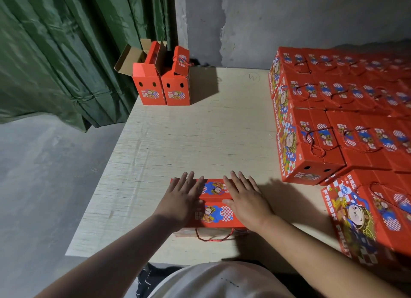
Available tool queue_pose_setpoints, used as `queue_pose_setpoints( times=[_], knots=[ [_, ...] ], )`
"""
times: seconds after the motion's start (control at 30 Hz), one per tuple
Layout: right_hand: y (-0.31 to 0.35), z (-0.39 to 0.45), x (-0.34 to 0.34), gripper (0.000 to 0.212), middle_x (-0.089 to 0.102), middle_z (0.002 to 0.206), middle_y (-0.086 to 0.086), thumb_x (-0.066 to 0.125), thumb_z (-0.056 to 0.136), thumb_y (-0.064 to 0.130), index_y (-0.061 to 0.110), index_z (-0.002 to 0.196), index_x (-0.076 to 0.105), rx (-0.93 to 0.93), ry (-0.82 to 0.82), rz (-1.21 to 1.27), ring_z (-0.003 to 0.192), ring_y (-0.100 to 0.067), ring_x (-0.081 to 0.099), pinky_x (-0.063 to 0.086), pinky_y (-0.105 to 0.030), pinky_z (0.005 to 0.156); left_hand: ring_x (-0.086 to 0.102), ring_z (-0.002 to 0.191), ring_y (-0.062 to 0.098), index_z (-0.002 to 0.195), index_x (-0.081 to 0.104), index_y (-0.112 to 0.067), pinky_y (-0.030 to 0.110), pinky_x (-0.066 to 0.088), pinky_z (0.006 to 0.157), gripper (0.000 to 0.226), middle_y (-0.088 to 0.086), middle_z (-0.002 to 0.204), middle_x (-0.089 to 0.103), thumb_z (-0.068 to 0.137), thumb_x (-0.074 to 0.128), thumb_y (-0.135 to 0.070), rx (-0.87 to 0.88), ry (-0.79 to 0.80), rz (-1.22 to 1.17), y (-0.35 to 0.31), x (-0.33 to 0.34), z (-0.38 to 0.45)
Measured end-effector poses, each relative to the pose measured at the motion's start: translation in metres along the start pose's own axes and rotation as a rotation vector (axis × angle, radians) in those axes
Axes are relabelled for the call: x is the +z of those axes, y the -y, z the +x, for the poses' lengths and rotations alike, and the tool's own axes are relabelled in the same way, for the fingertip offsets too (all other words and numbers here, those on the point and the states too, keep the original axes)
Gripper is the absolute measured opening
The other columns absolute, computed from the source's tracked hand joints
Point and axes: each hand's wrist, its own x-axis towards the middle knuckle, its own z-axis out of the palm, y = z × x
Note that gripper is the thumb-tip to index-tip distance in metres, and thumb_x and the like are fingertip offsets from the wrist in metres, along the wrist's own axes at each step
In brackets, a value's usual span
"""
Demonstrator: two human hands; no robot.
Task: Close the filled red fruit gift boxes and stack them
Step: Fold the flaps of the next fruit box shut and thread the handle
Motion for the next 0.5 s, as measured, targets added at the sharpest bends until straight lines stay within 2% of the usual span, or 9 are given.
queue_pose_setpoints(
  times=[0.13, 0.3, 0.4, 0.5],
  knots=[
    [-0.002, -0.001, 0.003, 0.077, 0.007, 0.176, -0.007, 0.024, 0.106, 0.065, 0.026, 0.168, 0.000, -0.007, -0.021, -0.023, 0.163, -0.027, 0.004, 0.008, -0.048, 0.131, -0.008, 0.162, 0.031, 0.166, -0.011, -0.033, 0.050, -0.004, 0.130, 0.066, 0.010, 0.175, -0.003, 0.111, 0.017, -0.055, -0.002, -0.018, 0.006, -0.001, 0.004, 0.001],
    [0.001, -0.003, 0.005, 0.072, 0.030, 0.169, -0.007, 0.026, 0.107, 0.062, 0.028, 0.168, 0.008, -0.004, -0.074, -0.023, 0.158, -0.029, 0.024, 0.013, -0.048, 0.131, 0.003, 0.161, 0.036, 0.167, -0.006, -0.031, 0.054, 0.003, 0.129, 0.074, 0.015, 0.174, 0.008, 0.106, 0.030, -0.054, 0.013, -0.055, 0.018, -0.003, 0.010, 0.000],
    [0.001, -0.002, 0.005, 0.072, 0.035, 0.166, -0.009, 0.028, 0.107, 0.062, 0.030, 0.168, 0.008, -0.001, -0.072, -0.019, 0.156, -0.031, 0.028, 0.017, -0.050, 0.130, 0.011, 0.160, 0.039, 0.168, -0.002, -0.030, 0.056, 0.009, 0.127, 0.075, 0.018, 0.173, 0.015, 0.106, 0.031, -0.057, 0.016, -0.082, 0.037, -0.005, 0.012, 0.000],
    [0.002, -0.002, 0.005, 0.071, 0.040, 0.163, -0.010, 0.033, 0.106, 0.061, 0.030, 0.167, 0.014, -0.001, -0.095, -0.009, 0.153, -0.032, 0.033, 0.020, -0.050, 0.129, 0.017, 0.159, 0.040, 0.168, 0.000, -0.030, 0.052, 0.006, 0.124, 0.075, 0.019, 0.171, 0.022, 0.105, 0.031, -0.057, 0.030, -0.110, 0.053, -0.005, 0.013, 0.000]
  ],
)
